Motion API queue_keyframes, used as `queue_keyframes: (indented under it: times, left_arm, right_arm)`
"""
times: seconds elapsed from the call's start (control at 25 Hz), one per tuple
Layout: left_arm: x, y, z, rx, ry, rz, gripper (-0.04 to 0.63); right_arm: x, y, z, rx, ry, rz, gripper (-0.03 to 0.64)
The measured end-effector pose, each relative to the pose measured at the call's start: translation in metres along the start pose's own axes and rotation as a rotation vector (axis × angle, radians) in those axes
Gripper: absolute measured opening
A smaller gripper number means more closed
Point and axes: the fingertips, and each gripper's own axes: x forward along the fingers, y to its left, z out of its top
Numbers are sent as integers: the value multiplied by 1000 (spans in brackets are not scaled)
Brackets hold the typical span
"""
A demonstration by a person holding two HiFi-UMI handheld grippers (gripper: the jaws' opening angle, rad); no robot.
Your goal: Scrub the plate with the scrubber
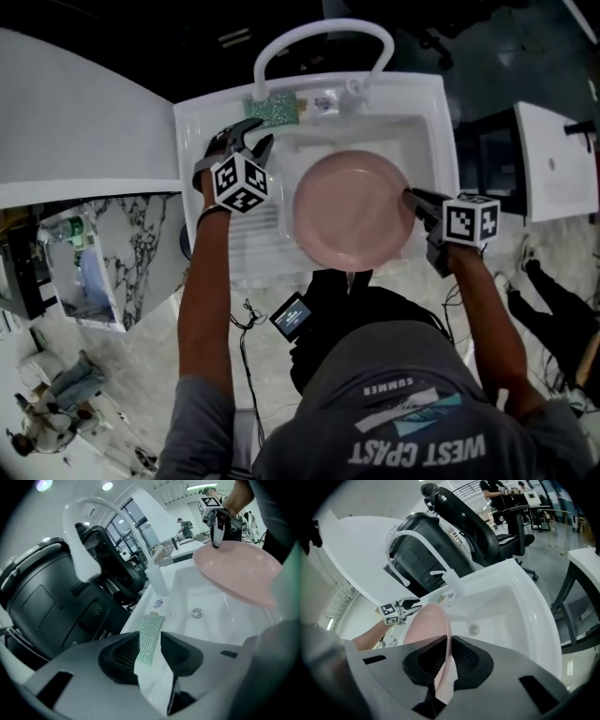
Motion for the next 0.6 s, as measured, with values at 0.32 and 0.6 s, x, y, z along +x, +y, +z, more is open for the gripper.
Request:
queue_keyframes:
  times: [0.32,0.6]
  left_arm:
    - [-140,22,-29,-356,-178,231,2]
    - [-239,5,-79,-578,-172,404,2]
  right_arm:
    - [80,41,3,-19,112,94,48]
    - [146,60,-13,70,204,126,49]
